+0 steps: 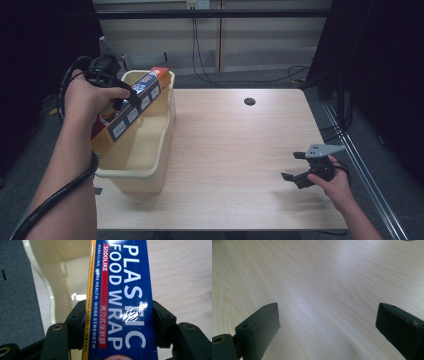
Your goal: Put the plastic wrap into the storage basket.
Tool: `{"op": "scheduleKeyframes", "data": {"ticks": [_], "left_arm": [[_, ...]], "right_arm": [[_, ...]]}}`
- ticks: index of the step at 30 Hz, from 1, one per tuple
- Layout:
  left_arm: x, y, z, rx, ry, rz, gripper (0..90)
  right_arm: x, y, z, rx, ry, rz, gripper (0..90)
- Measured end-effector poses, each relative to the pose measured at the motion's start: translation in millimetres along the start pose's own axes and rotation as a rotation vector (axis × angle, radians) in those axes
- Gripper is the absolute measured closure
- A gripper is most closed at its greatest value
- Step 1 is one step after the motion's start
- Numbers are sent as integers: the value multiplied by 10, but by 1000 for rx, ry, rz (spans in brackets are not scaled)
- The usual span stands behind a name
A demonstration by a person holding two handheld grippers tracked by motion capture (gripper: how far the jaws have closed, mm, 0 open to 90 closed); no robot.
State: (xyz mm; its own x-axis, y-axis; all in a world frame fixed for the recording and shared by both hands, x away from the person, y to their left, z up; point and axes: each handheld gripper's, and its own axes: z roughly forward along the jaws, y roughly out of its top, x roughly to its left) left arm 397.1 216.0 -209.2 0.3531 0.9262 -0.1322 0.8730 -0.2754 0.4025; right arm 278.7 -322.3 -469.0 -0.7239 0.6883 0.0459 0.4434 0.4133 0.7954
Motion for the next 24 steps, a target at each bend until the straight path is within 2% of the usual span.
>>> {"op": "scheduleKeyframes", "data": {"ticks": [11,12,24], "left_arm": [[62,-34,-15,-13,35,-65,406],[70,-38,-19,-18,51,-70,406],[94,-42,14,-21,68,-119,406]], "right_arm": [[-5,-3,-4,-6,5,4,49],[-4,-2,-5,-6,6,4,49],[3,2,0,-6,7,5,49]]}}
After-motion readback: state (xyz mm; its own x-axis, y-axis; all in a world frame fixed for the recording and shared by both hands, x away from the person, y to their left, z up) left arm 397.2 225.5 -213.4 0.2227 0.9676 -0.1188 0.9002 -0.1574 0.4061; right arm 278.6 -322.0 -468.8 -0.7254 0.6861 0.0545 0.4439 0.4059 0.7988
